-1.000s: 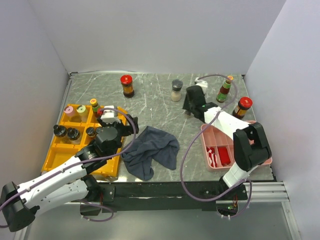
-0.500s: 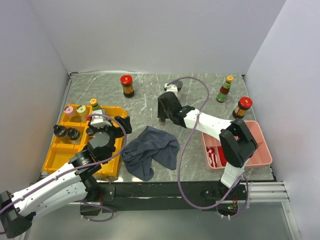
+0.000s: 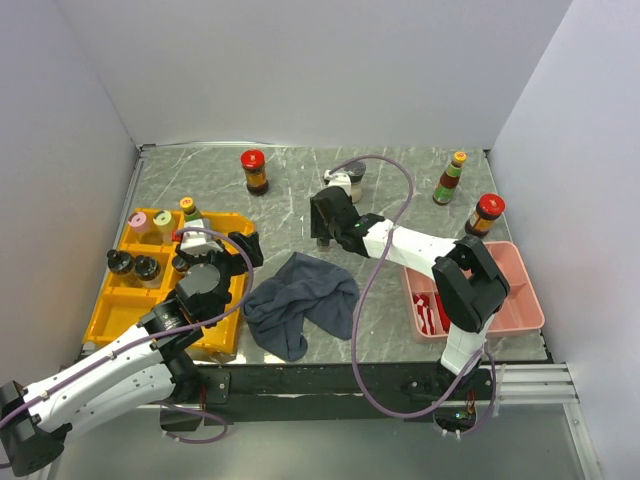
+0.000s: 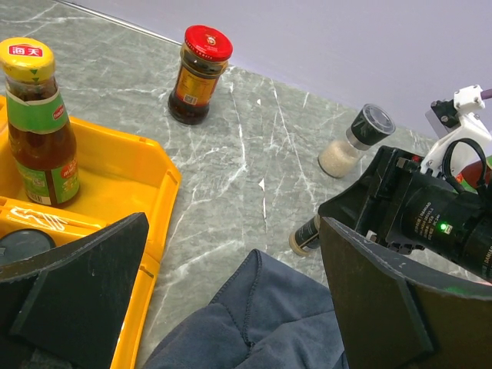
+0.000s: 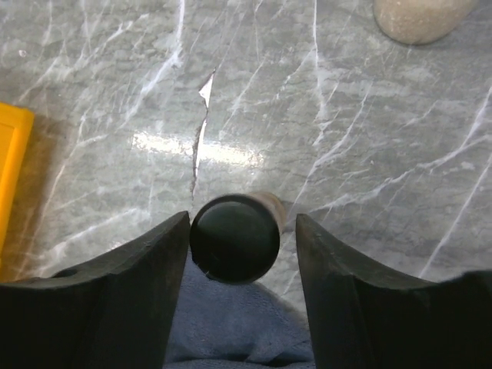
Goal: Organize the condiment bottles
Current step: Move the bottle to the center of the board, then pick up the bottle from the center of the board.
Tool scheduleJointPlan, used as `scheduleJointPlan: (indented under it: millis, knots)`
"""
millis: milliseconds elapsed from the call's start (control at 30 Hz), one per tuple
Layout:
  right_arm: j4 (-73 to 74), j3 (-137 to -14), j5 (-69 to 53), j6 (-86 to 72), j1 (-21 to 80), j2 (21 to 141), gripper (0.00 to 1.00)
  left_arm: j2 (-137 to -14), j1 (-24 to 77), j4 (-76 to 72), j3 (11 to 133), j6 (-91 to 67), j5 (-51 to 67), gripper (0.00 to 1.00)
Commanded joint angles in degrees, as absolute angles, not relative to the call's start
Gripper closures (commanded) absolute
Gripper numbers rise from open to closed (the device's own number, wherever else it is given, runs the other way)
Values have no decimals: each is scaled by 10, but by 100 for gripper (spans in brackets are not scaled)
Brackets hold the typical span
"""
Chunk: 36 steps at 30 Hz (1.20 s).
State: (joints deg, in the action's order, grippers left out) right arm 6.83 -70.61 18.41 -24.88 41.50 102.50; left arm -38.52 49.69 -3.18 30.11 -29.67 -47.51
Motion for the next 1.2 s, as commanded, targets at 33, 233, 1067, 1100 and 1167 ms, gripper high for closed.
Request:
scheduleJointPlan:
  millis: [33, 233, 1067, 1100, 1167]
  knots:
    - [53, -722, 207, -238, 422, 1015, 29, -384, 499, -39, 304, -303, -484, 1]
    - [93, -726, 192, -242, 422, 957, 20, -383, 499, -37, 303, -303, -483, 1]
    - [209, -563, 260, -409, 303, 651, 0, -741, 499, 82, 593, -301, -305, 1]
    - [198, -538, 258, -410, 301, 620, 0, -758, 498, 90, 623, -301, -308, 1]
    - [152, -509, 250, -410, 300, 586, 0, -810, 499, 111, 650, -303, -312, 1]
